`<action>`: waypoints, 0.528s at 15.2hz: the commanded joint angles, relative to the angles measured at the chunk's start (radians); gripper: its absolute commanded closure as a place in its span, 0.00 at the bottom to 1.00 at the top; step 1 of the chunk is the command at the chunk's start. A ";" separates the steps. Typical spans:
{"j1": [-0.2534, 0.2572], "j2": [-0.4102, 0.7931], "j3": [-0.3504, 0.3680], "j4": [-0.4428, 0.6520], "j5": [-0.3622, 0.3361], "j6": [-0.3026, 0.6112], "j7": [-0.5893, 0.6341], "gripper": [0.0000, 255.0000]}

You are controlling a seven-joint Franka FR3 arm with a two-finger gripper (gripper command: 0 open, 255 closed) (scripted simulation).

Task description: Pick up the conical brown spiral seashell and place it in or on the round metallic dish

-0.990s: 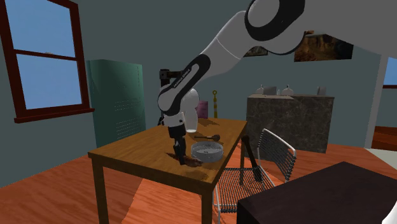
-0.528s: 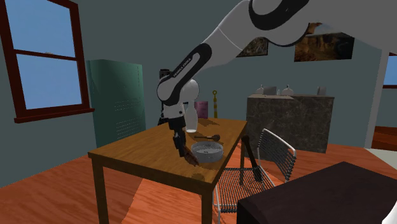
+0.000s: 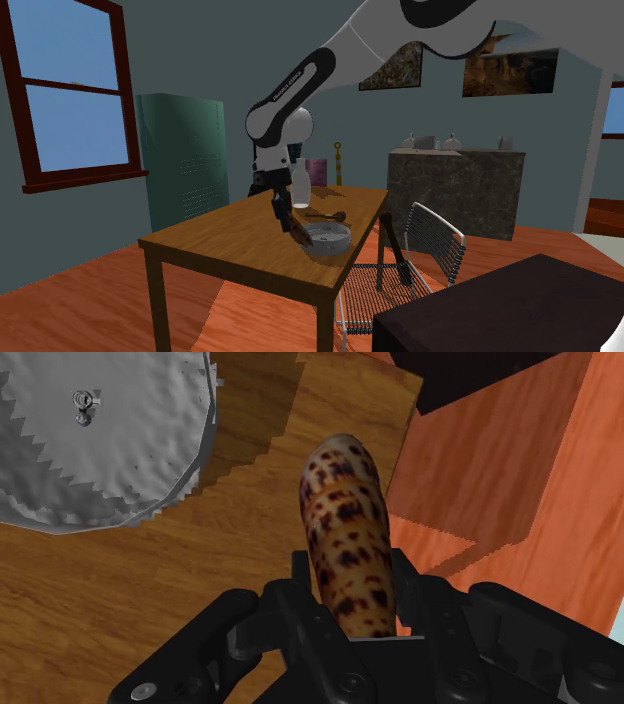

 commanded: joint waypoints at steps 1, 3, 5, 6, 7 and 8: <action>-0.002 -0.016 0.002 -0.002 0.002 -0.014 -0.002 1.00; -0.017 -0.022 -0.002 -0.002 0.002 -0.019 -0.021 1.00; -0.047 -0.018 -0.011 0.005 0.000 -0.019 -0.057 1.00; -0.061 -0.015 -0.016 0.010 -0.001 -0.020 -0.075 1.00; -0.076 -0.011 -0.020 0.017 -0.002 -0.022 -0.093 1.00; -0.090 -0.006 -0.024 0.026 -0.003 -0.024 -0.111 1.00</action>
